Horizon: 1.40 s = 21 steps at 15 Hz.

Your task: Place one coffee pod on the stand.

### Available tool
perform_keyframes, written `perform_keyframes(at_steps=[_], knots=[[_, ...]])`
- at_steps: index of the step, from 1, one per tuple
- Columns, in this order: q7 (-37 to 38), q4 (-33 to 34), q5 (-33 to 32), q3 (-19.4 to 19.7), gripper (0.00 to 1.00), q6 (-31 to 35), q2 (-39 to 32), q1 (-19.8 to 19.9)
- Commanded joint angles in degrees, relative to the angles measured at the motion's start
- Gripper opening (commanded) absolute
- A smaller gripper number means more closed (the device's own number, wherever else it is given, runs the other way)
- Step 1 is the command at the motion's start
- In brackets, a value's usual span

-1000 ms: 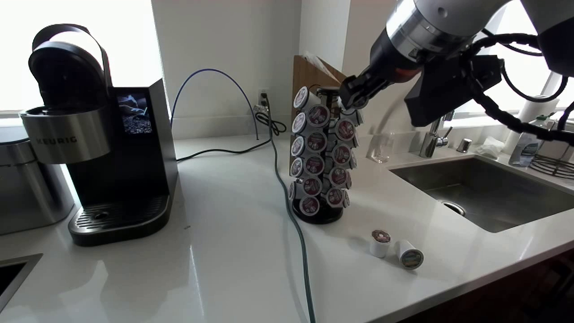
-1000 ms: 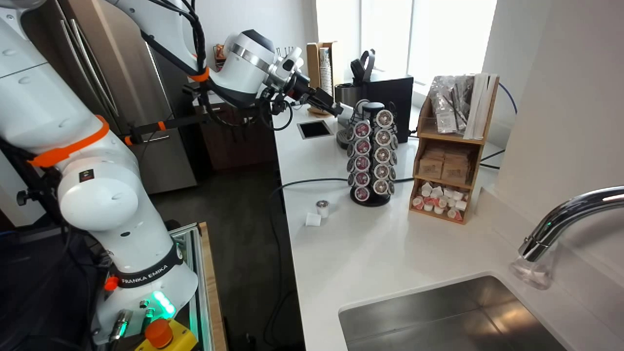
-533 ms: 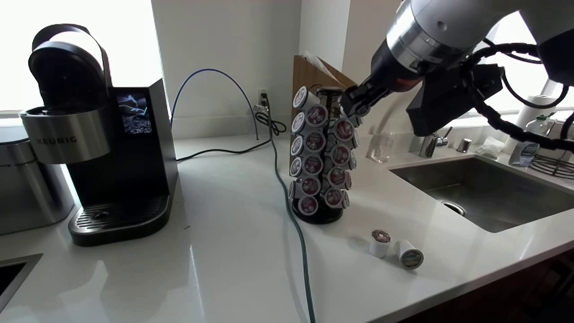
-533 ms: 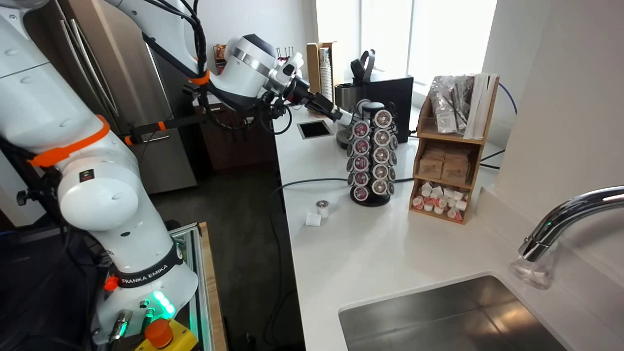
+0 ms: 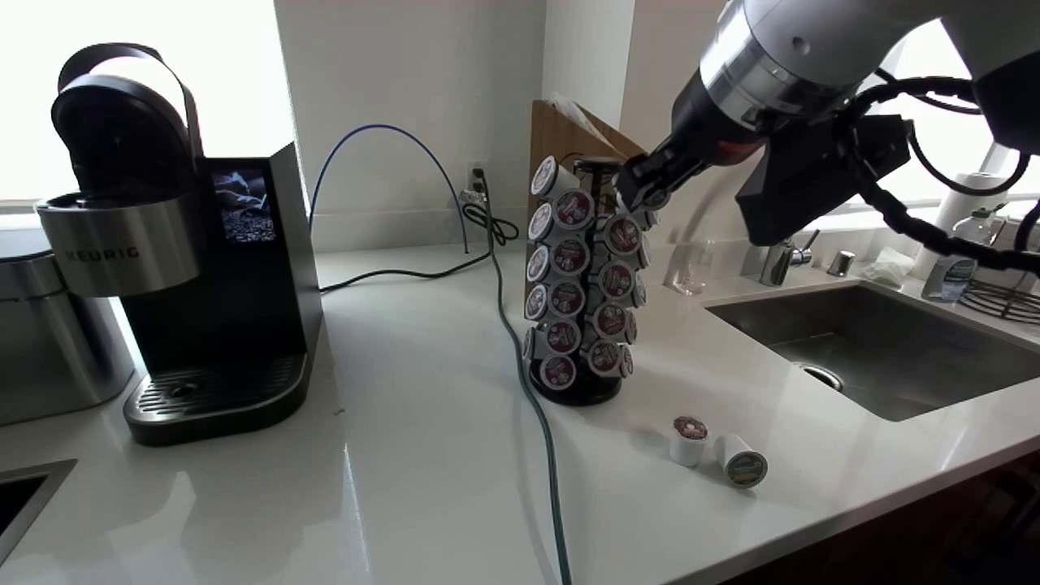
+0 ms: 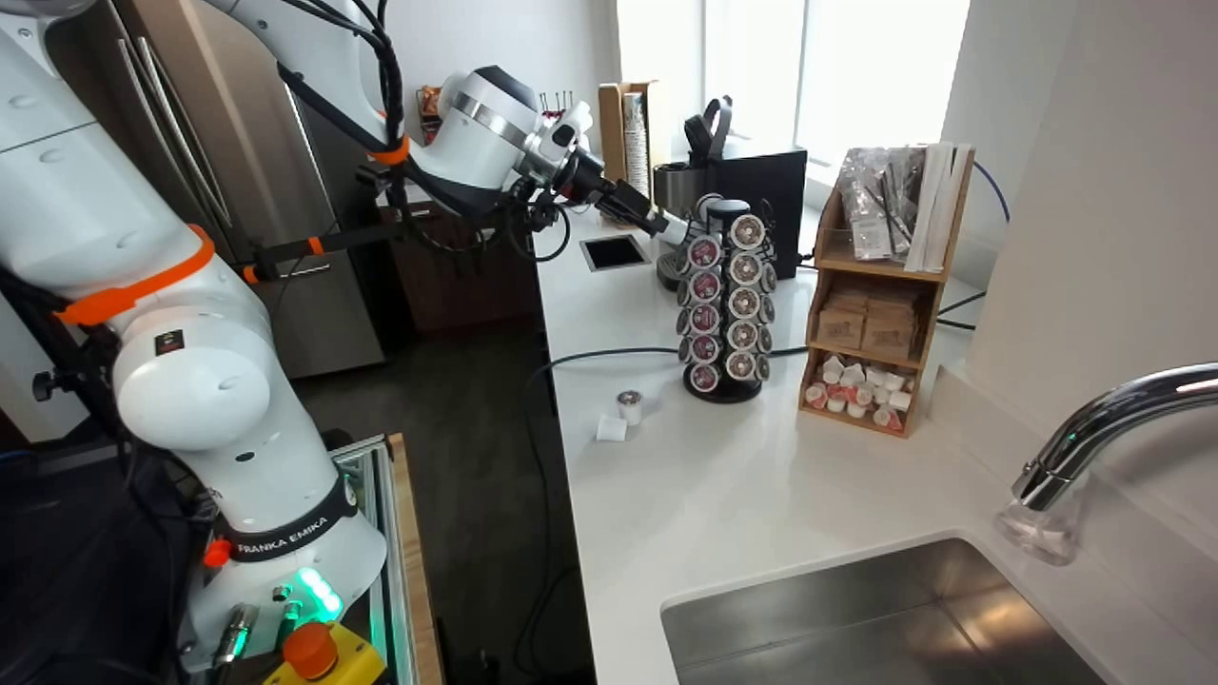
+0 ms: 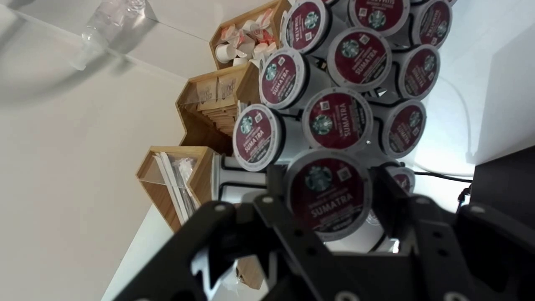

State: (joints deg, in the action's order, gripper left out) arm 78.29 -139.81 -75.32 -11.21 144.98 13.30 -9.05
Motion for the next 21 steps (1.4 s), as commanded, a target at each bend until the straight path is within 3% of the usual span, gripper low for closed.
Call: perform_keyframes(at_steps=[1, 10, 21], knots=[[1.41, -0.13, -2.07, 0.26, 0.29, 1.17, 0.29, -0.03], [1.87, 0.44, -3.05, 0.17, 0.29, 0.77, 0.22, 0.02], [6.22, 0.31, -9.63, 1.23, 0.29, 0.8, -1.02, 0.52]])
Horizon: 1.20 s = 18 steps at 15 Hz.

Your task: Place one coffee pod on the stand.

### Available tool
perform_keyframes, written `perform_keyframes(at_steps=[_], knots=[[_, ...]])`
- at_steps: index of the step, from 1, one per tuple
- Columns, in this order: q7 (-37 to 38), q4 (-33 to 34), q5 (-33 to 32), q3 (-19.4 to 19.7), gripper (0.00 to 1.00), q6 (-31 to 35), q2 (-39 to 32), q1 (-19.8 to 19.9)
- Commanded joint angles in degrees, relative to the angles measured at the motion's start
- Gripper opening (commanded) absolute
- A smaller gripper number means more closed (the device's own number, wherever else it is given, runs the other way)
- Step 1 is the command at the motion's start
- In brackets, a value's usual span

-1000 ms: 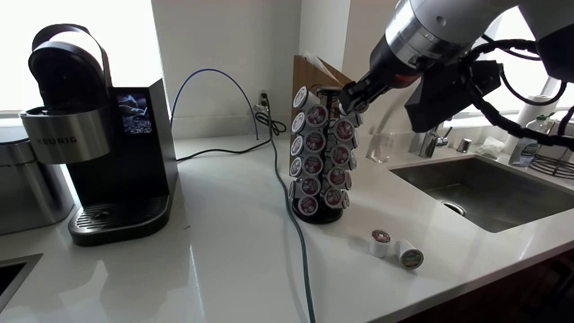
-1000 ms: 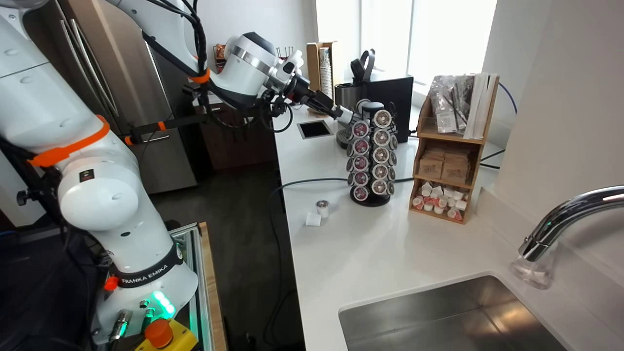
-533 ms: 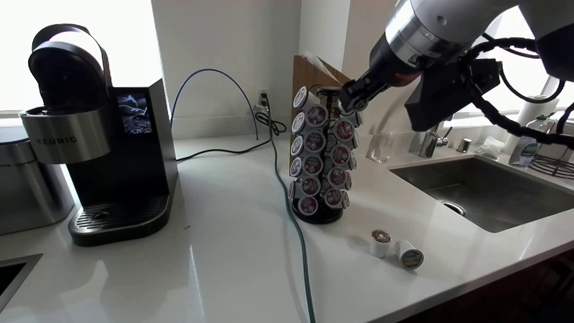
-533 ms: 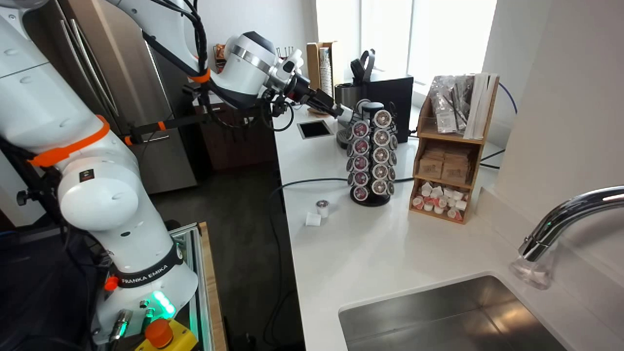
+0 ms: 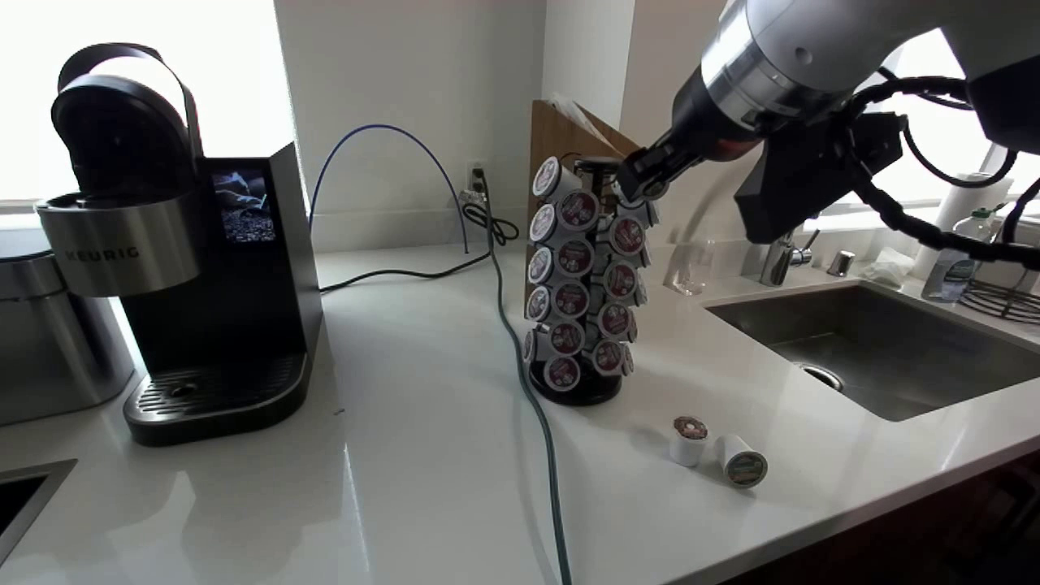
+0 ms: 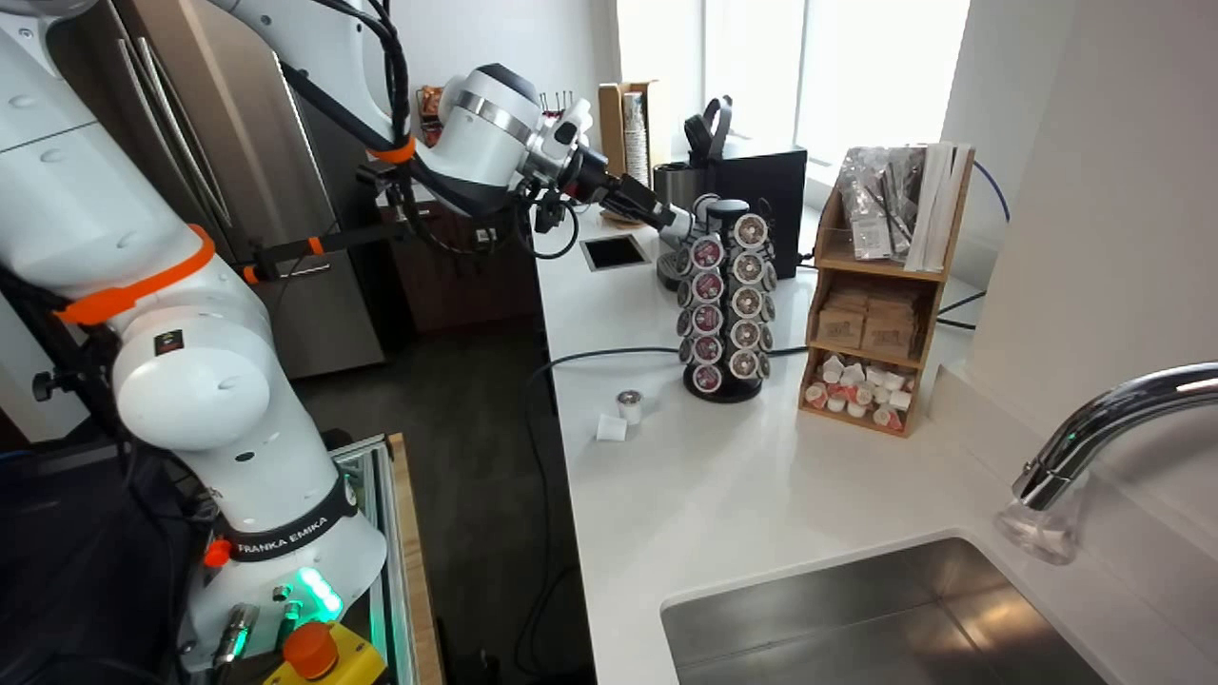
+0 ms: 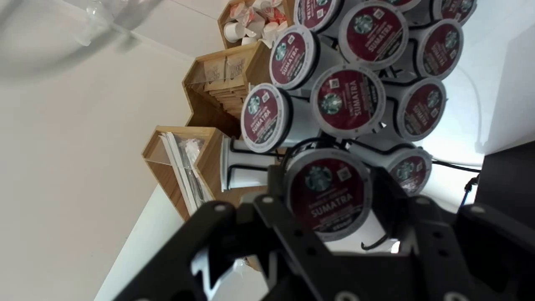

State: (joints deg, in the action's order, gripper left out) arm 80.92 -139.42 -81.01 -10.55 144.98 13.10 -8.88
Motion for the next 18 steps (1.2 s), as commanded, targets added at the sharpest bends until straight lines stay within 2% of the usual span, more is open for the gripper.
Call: perform_keyframes(at_steps=[1, 10, 18], knots=[[4.13, -0.03, -4.74, 0.74, 0.29, 0.92, -1.04, 0.35], [8.61, 0.61, -11.23, 1.72, 0.29, 2.32, -2.95, -0.14], [14.87, 1.22, -16.63, 2.39, 0.29, 6.82, -3.16, 0.48]])
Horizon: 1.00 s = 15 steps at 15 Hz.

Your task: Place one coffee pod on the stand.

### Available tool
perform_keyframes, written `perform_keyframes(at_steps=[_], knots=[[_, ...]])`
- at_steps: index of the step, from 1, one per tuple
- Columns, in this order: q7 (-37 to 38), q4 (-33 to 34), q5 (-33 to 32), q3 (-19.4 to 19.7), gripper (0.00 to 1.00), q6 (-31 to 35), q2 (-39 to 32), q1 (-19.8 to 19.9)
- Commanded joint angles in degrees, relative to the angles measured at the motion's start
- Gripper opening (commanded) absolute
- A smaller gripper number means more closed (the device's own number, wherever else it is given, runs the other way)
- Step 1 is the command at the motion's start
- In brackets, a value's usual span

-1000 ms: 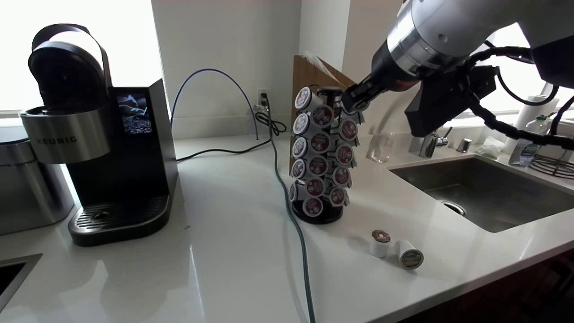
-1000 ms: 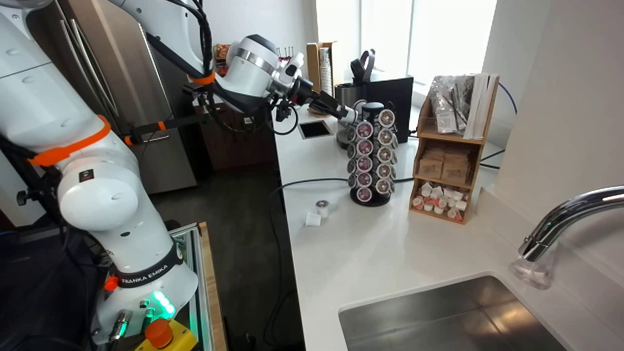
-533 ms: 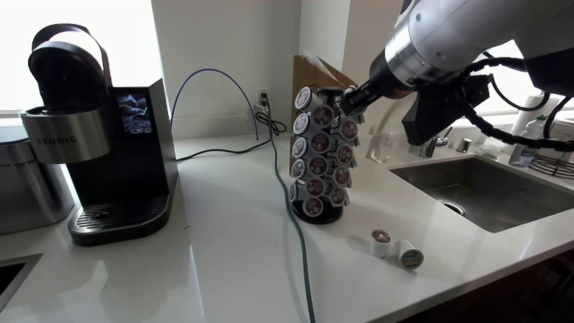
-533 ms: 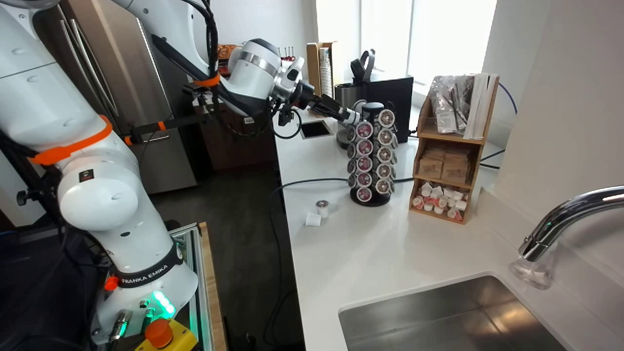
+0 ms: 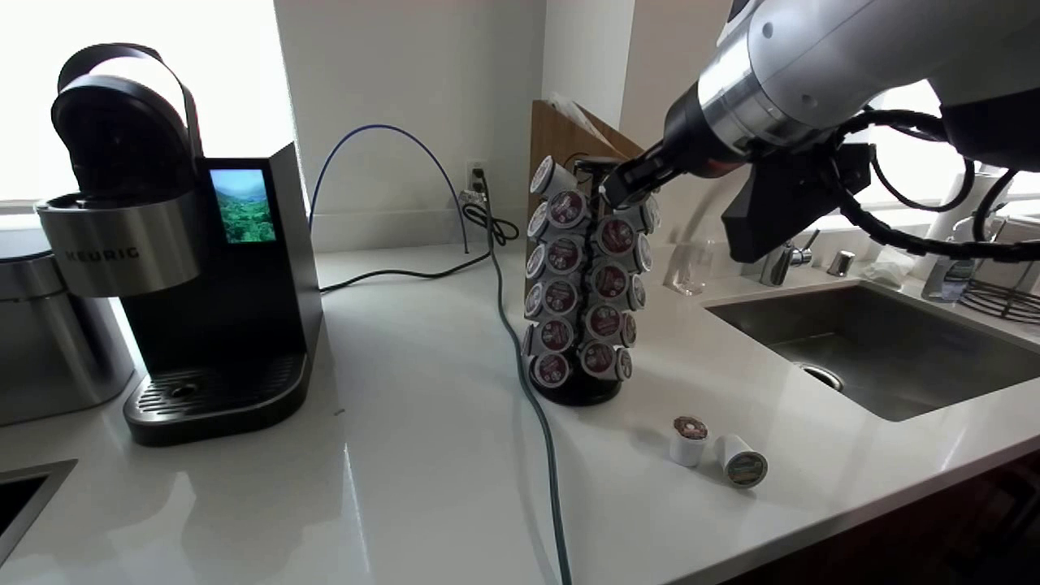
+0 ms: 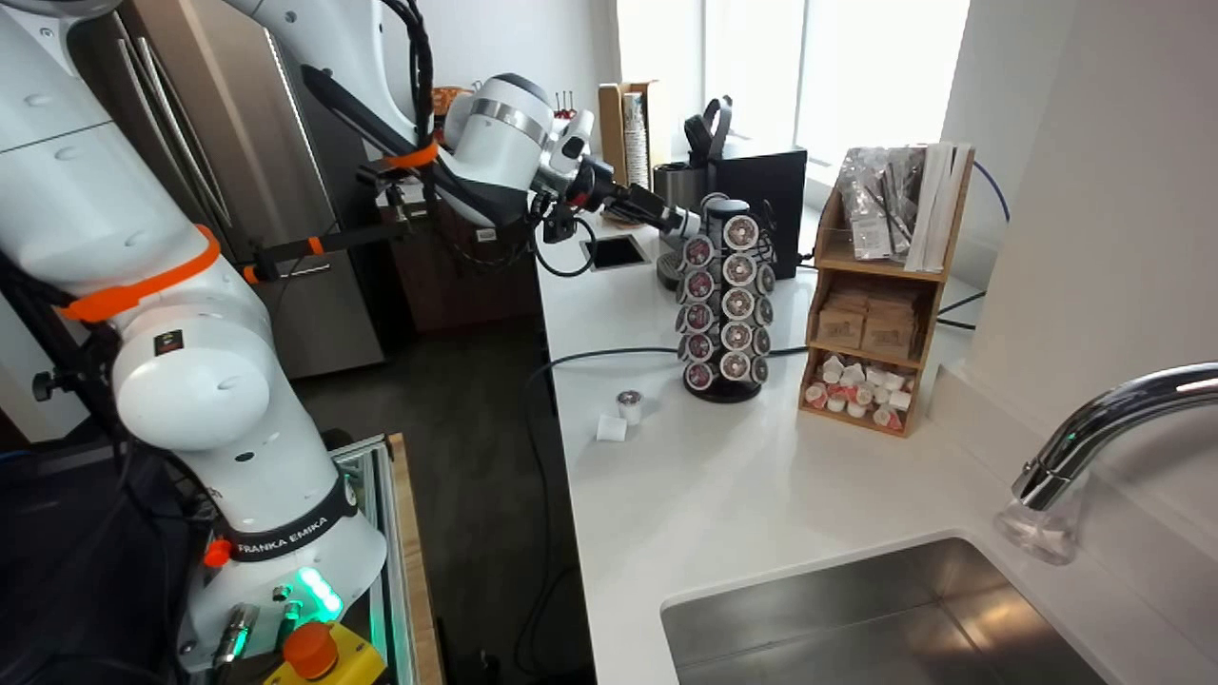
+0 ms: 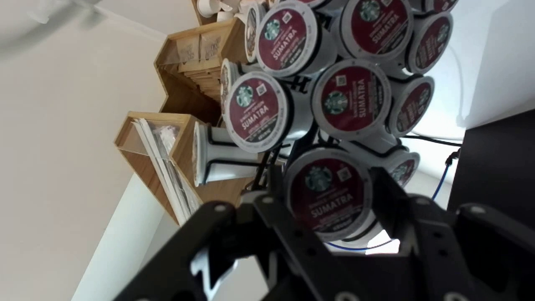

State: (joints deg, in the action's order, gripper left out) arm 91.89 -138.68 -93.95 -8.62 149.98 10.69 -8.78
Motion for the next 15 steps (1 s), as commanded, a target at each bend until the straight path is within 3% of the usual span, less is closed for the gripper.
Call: perform_keyframes(at_steps=[1, 11, 13, 15], knots=[[4.4, 0.42, -3.97, 0.49, 0.29, 1.55, -0.81, 0.42], [6.41, 1.26, -5.1, 0.97, 0.29, 0.47, -2.29, 0.81], [6.18, 1.47, -4.92, 0.97, 0.8, 0.41, -2.43, 0.87], [5.8, 1.42, -4.61, 0.93, 0.83, 0.36, -2.35, 0.86]])
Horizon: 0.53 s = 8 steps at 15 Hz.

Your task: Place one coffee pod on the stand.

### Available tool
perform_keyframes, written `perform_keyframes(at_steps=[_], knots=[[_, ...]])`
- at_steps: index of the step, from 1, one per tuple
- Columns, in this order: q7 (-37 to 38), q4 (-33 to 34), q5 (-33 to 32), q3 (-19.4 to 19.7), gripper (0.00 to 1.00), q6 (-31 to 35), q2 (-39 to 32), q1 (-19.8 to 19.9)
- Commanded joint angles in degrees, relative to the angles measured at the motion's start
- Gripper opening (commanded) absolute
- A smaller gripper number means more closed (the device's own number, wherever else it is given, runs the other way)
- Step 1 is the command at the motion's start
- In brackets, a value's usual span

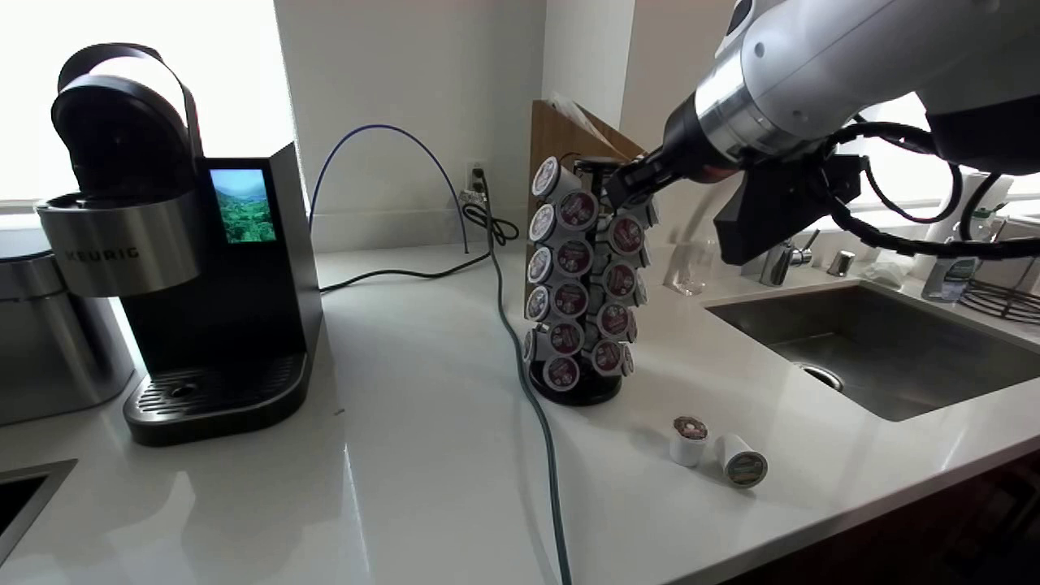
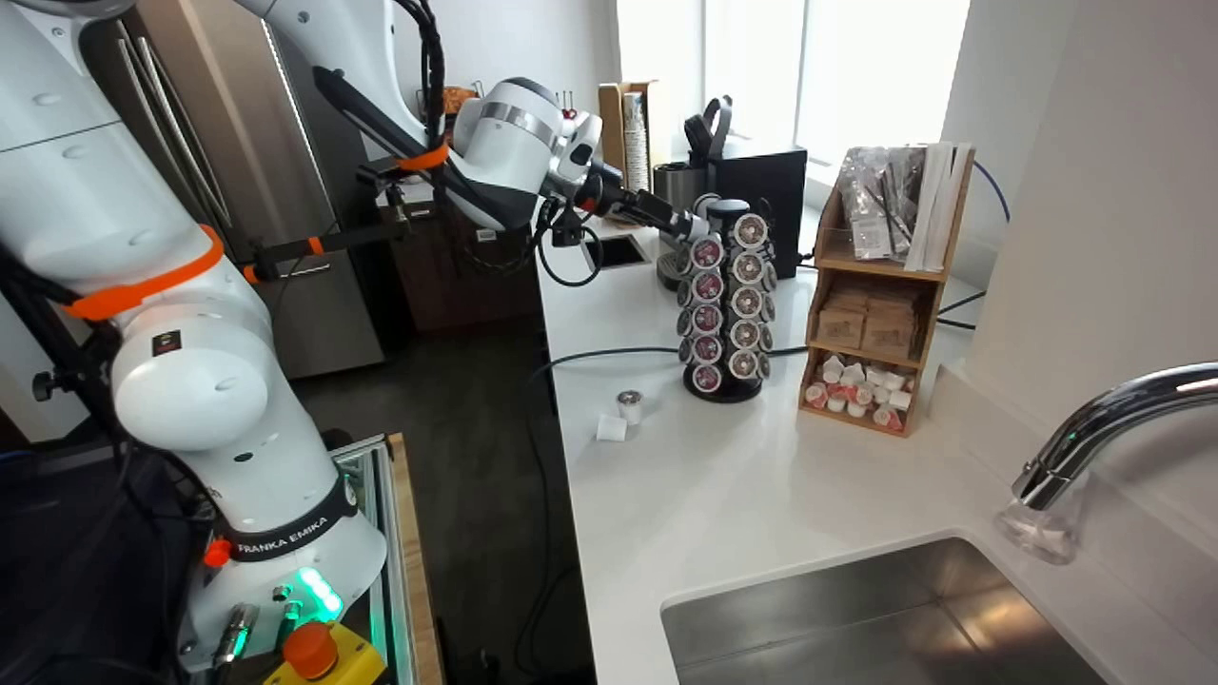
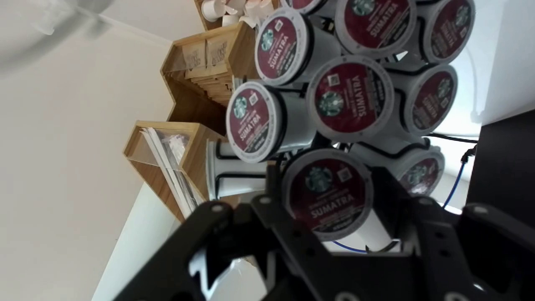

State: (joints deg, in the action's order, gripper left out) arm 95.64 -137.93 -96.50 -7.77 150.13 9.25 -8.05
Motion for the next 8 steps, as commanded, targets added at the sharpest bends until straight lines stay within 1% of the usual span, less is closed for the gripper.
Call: perform_keyframes(at_steps=[1, 2, 3, 5, 6, 7, 8], knots=[[1.41, 0.56, -1.45, 0.03, 0.89, 0.21, -0.83, 0.07], [0.53, 0.4, -0.39, -0.04, 0.97, 0.15, -0.79, -0.03], [-0.31, 0.24, 0.44, -0.03, 1.0, 0.5, -0.75, -0.11], [-3.68, -0.3, 4.65, 0.28, 1.0, 0.26, -0.67, -0.85], [-6.46, -0.81, 8.65, 0.24, 1.0, 0.36, -0.52, -1.08], [-10.44, -1.61, 14.15, 0.17, 1.0, 0.86, -0.17, -1.45], [-13.01, -2.75, 19.2, 0.01, 1.0, -1.05, -0.5, -1.88]])
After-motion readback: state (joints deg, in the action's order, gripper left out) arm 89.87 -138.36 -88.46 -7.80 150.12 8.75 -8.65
